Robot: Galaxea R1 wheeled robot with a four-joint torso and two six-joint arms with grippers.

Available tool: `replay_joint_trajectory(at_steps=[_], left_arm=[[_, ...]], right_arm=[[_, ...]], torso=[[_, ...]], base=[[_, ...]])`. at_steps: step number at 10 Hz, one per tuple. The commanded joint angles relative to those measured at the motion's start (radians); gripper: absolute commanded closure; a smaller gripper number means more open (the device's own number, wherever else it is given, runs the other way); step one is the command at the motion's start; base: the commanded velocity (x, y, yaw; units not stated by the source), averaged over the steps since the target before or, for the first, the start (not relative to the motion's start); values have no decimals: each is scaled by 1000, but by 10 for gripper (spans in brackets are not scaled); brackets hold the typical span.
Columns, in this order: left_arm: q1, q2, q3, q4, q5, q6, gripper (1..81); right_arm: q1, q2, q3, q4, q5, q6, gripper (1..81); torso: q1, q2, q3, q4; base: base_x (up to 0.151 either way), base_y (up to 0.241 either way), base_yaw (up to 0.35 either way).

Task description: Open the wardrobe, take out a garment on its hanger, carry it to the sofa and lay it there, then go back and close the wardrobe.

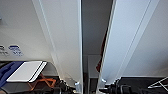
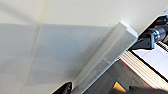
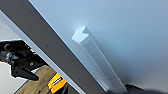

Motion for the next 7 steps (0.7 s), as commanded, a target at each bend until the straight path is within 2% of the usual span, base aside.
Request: replay_joint_trajectory(at_steps=[1,4,6,7], left_arm=[[58,-199,251,46,-4,-2,10],[239,-362,259,107,-108,0,10],[415,-482,192,163,-299,-2,10],[507,-505,124,160,-386,-2,10]], right_arm=[[-58,-174,288,-26,7,41,10],[-149,-422,375,-60,116,41,10],[-206,-565,372,-60,179,45,10],[-232,-610,344,-54,181,50,10]], torso=[[0,0,0,0],[0,0,0,0],[0,0,0,0],[0,0,1,0]], base=[[0,0,0],[0,0,0],[0,0,0],[0,0,0]])
